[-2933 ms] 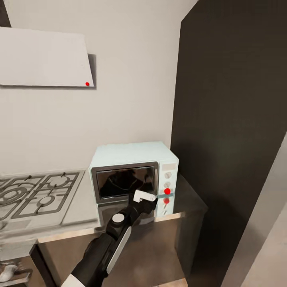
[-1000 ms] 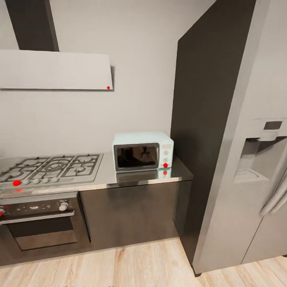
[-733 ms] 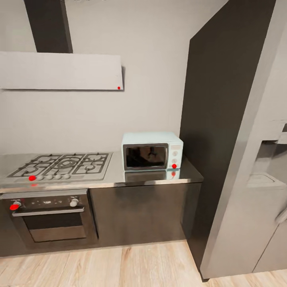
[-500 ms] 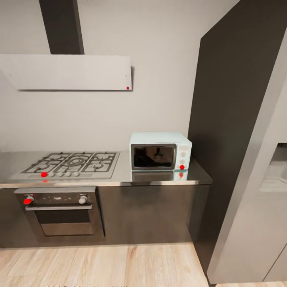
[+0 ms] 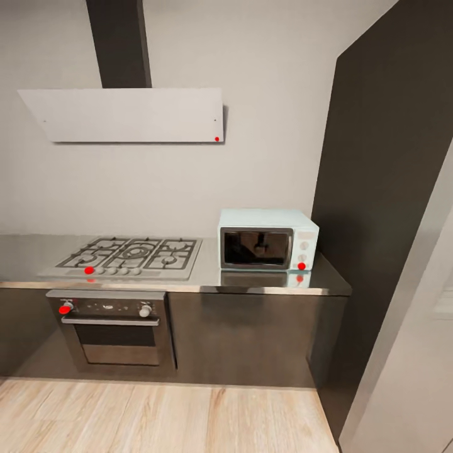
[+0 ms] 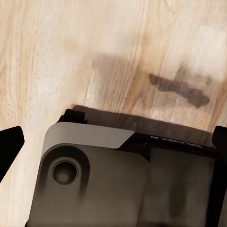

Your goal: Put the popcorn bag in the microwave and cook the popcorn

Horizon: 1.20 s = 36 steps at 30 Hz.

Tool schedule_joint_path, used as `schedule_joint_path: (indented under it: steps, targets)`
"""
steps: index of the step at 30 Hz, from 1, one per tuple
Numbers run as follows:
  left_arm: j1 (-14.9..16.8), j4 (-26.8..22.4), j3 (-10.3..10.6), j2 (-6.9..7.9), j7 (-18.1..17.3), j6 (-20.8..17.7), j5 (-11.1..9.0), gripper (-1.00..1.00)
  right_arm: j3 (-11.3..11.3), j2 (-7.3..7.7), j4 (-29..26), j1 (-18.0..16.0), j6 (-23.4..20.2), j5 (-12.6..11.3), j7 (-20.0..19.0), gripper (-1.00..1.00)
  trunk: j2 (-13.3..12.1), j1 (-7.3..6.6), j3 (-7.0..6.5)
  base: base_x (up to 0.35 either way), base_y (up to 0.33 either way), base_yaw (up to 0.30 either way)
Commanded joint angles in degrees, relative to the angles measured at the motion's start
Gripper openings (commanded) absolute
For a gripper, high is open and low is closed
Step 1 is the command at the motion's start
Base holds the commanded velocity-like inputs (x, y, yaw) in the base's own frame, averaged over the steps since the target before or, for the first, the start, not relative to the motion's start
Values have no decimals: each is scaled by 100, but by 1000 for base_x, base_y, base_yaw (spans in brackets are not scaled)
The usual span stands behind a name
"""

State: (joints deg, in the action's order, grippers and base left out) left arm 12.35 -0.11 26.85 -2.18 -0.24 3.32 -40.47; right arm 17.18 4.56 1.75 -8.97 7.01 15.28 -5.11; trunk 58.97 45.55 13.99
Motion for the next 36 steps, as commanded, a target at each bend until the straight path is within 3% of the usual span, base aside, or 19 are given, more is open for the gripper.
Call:
schedule_joint_path:
  steps: [1,25,36]
  targets:
    - [5,6,48,-2,-2,22,-49,100,49,1,19,-6,42,46,4,100,5,0,7,0,0,0]
    - [5,3,42,16,-2,-9,-49,100,49,2,19,-8,28,54,10,100,5,0,7,276,0,0]
    - [5,3,48,5,-2,10,-44,100,-10,15,-180,-8,-22,176,-29,100,5,0,7,36,0,0]
